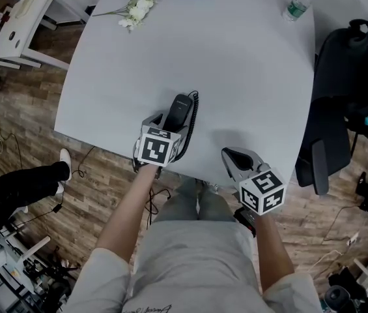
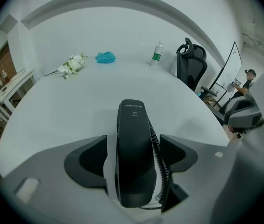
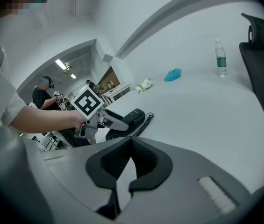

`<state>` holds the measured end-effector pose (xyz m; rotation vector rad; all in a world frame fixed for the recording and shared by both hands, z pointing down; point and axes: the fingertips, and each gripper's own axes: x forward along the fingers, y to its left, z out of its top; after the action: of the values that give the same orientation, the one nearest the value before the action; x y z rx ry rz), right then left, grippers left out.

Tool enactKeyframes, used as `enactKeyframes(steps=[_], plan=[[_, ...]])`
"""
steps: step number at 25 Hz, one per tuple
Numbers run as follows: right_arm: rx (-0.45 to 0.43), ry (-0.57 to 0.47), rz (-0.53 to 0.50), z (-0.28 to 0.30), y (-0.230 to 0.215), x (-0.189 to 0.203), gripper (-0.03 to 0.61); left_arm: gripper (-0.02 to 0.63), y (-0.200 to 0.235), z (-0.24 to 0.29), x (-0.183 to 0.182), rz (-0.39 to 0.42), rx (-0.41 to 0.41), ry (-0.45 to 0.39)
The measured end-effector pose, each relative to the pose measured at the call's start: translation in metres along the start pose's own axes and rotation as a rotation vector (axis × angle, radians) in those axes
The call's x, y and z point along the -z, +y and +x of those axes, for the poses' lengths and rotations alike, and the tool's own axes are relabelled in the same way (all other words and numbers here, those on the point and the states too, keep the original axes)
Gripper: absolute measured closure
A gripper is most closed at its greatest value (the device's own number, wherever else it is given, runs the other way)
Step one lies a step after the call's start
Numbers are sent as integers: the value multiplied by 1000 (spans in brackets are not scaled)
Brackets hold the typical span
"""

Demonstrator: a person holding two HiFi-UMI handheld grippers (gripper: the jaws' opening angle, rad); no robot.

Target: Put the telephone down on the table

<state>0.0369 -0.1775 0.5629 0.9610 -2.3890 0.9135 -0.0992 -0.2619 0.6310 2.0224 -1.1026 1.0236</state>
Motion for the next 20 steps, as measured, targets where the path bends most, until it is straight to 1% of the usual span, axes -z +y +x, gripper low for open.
enactKeyframes(steps=[6,10,12,15,20], plan=[[-1,-9,-20,-6,6,-2,572,256,3,-16,-4,-6,-19,-31],[-9,-20,-20,-12,12,-2,572,292,-1,-27,-3,-5,-23,-41],[-11,-26,-28,-15,14,-4,572,328,-2,-33,-1,-5,-31,-49],[-10,-35,-40,-20,17,-6,572,362,-5,-44,1,-16,-36,-63],[-11,-49,-49,-30,25,-10,572,471,-12,-64,6,-16,-47,-88]])
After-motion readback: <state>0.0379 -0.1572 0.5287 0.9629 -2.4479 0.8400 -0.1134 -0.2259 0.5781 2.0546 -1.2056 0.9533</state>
